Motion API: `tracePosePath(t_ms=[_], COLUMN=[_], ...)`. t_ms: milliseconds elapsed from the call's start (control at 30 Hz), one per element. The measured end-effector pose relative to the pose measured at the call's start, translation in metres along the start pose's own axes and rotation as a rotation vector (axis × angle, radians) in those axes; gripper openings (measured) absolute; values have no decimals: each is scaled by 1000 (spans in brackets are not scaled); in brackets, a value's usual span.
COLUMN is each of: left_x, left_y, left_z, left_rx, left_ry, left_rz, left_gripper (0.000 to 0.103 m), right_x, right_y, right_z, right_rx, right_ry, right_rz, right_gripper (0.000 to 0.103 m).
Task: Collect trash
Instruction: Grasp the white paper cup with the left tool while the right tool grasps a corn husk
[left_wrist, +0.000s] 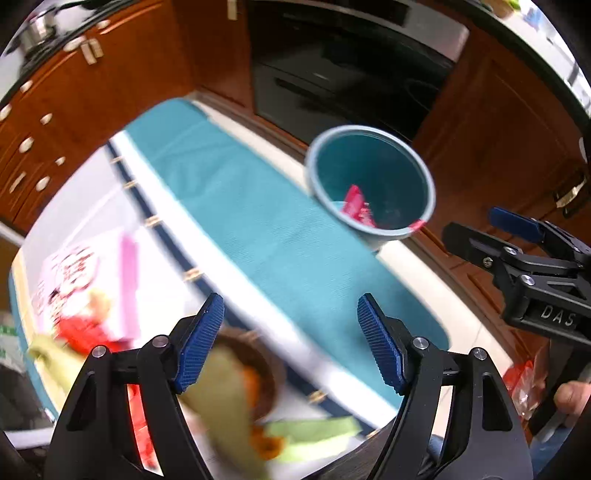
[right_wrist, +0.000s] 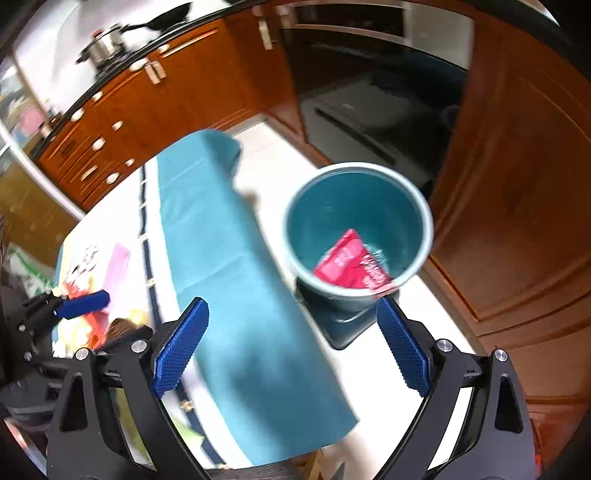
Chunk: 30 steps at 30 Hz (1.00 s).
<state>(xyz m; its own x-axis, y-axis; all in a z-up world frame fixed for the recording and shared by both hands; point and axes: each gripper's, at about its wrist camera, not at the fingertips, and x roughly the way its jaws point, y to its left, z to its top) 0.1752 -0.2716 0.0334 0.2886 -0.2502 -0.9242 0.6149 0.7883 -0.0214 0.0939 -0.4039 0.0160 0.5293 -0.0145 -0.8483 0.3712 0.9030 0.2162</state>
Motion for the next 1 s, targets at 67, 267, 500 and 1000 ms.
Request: tracePosePath(t_ms=[67, 267, 500, 1000], left_x=[-10, -34, -33, -10], left_y=[19, 76, 117, 120], left_z=[-11, -57, -117, -189], left_rx=[-27, -109, -160, -214], left_ry=[-16, -79, -66, -49], left_rz=[16, 82, 118, -30], left_gripper=[79, 94, 97, 97], right_x=[-1, 6, 22, 37], right_y=[18, 78, 137, 175], right_z=[-6, -27, -65, -106], right_rx=[-30, -137, -222, -268], right_ry=[14, 81, 190, 226], right_rz=[16, 70, 151, 182], right_gripper=[89, 89, 89, 72])
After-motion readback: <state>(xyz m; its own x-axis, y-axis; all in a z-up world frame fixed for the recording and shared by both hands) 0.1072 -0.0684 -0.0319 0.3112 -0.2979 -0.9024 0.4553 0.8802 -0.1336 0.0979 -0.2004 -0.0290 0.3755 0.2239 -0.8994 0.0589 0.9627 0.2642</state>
